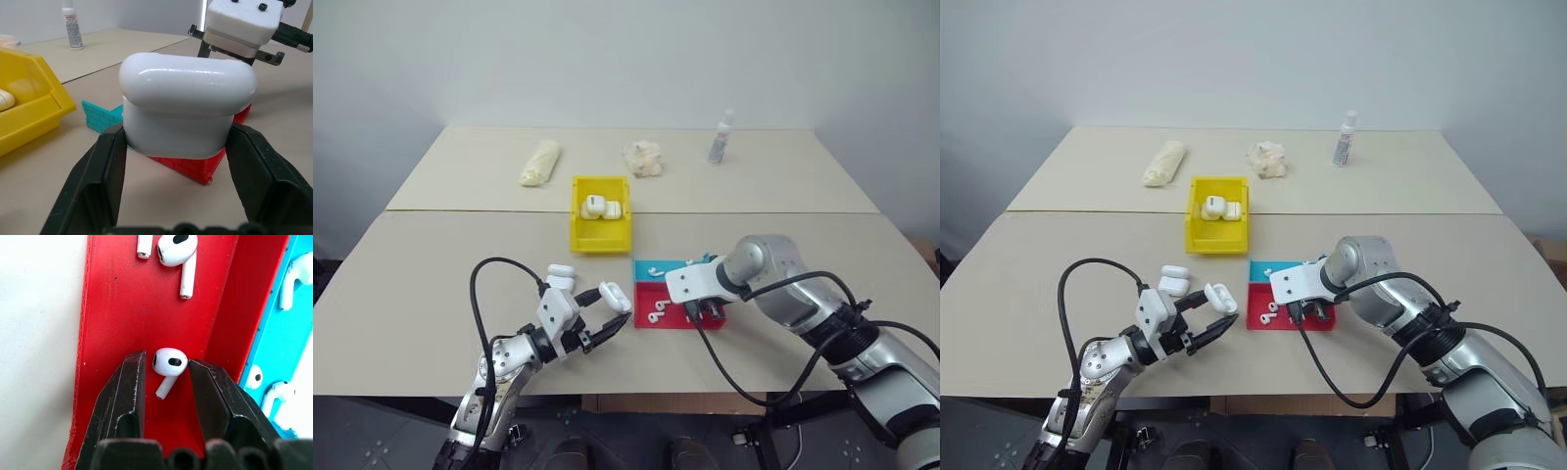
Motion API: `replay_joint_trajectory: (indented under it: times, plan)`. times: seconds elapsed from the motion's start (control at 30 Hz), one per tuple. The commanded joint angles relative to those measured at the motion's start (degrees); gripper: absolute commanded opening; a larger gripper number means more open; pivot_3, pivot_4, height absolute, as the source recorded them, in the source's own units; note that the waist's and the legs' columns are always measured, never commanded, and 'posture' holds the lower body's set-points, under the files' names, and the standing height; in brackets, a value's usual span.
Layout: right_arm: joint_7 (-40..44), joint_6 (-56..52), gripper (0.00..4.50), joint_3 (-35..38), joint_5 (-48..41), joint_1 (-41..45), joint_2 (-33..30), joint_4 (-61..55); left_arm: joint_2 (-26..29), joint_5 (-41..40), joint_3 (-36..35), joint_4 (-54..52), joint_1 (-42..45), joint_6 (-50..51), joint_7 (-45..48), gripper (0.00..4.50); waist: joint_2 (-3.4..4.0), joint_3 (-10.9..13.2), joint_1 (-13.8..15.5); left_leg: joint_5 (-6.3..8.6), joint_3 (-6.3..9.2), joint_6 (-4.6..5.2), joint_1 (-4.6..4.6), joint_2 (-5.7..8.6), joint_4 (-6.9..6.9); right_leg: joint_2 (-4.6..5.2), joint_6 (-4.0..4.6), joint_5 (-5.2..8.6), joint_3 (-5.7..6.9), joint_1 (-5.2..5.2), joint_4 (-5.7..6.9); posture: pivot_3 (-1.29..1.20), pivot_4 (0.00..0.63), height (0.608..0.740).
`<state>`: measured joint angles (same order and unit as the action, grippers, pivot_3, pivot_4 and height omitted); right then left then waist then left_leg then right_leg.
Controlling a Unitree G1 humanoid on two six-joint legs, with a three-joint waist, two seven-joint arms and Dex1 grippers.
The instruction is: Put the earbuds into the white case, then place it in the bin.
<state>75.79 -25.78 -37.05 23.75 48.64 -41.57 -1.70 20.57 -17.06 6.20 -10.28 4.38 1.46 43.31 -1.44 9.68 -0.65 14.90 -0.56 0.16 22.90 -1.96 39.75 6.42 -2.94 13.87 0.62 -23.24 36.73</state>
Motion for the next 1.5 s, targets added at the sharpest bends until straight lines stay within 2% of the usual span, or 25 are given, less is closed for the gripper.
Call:
replay_joint_trajectory:
  times: [0.03,0.1,0.43,0.57,0.8,0.93,1.0,1.17,1.27,1.37,1.5]
  plan:
    - [0.11,0.57,1.57,1.25,0.64,-0.38,-0.07,-0.23,0.17,0.06,0.0,-2.63,-0.17,-0.14,-0.42,2.74,0.0,0.0,0.0,0.0,0.0,0.0,0.0,0.0,0.0,0.0,0.0,0.0,0.0,0.0,0.0,0.0,0.15,0.74]
    - [0.32,1.01,1.22,1.13,0.69,-0.58,-0.36,-0.25,0.21,0.04,-0.02,-2.74,-0.3,-0.09,-0.47,2.74,0.0,0.0,0.0,0.0,0.0,0.0,0.0,0.0,0.0,0.0,0.0,0.0,0.0,0.0,0.0,0.0,0.15,0.74]
    - [0.0,1.06,1.22,1.3,1.16,-0.86,-0.01,-0.13,0.03,0.09,0.3,-3.15,-0.27,0.69,-1.17,2.74,0.0,0.0,0.01,0.0,0.01,0.0,-0.01,0.0,0.0,0.0,0.0,0.0,0.02,0.02,-0.01,0.0,0.15,0.74]
    - [0.0,0.96,0.64,1.38,1.15,-0.94,0.01,-0.22,0.19,-0.11,0.3,-3.36,-0.1,1.13,-1.29,2.74,0.0,0.0,0.01,0.0,0.01,0.0,-0.01,0.0,-0.01,0.0,0.0,0.0,0.02,0.02,0.0,0.0,0.15,0.74]
    - [0.47,-3.42,0.64,5.3,-0.68,-2.52,-0.8,-6.11,0.37,-0.83,0.29,-4.68,0.08,1.11,-0.64,2.74,0.0,0.0,0.06,0.0,0.02,0.0,0.01,0.0,-0.01,0.0,0.0,0.0,0.03,0.01,-0.02,0.0,0.15,0.74]
    - [1.03,-11.84,0.64,13.92,-5.43,-3.01,-1.75,-15.76,0.31,-3.35,0.06,-7.7,1.39,2.39,0.31,2.74,0.02,0.02,0.07,0.0,0.02,0.0,0.08,0.0,-0.01,0.01,0.0,0.0,0.02,-0.05,-0.02,0.0,0.15,0.74]
    - [0.41,-17.74,0.64,23.57,-11.36,-2.33,-1.39,-20.51,-0.18,-6.63,-0.28,-10.42,3.24,5.04,0.42,2.74,0.02,0.03,0.18,0.0,0.04,0.0,0.1,0.0,-0.01,0.01,0.0,0.0,0.03,-0.06,-0.01,0.0,0.15,0.74]
    - [-3.11,-25.56,0.64,41.72,-23.36,-2.64,0.64,-25.13,-0.08,-14.66,-1.26,-13.68,6.51,10.29,2.63,2.74,0.02,0.02,0.71,0.01,0.11,0.0,0.09,0.0,-0.01,0.02,0.0,0.0,0.1,0.05,-0.09,0.0,0.15,0.74]
    - [-6.04,-22.43,0.64,51.9,-31.38,-5.64,4.14,-27.94,1.65,-19.88,-2.16,-13.82,8.61,13.69,6.2,2.74,0.02,0.02,0.8,0.01,0.1,0.0,0.07,0.0,-0.02,0.01,0.0,0.0,0.09,0.06,-0.09,0.0,0.15,0.74]
    - [-8.4,-19.64,0.64,59.85,-43.67,-7.17,11.64,-31.49,3.78,-21.93,-2.16,-12.18,12.18,14.73,11.15,2.74,0.03,0.03,0.55,0.01,0.07,0.0,0.06,0.0,-0.03,-0.01,0.0,0.0,0.05,0.03,-0.05,0.0,0.15,0.74]
    - [-9.92,-14.01,0.64,61.77,-56.05,-9.58,18.5,-33.2,4.66,-26.48,-2.68,-11.93,17.92,17.57,14.95,2.74,0.04,0.03,0.43,0.0,0.11,0.0,0.01,0.0,-0.04,-0.03,0.0,0.0,0.07,0.08,-0.03,0.0,0.15,0.74]
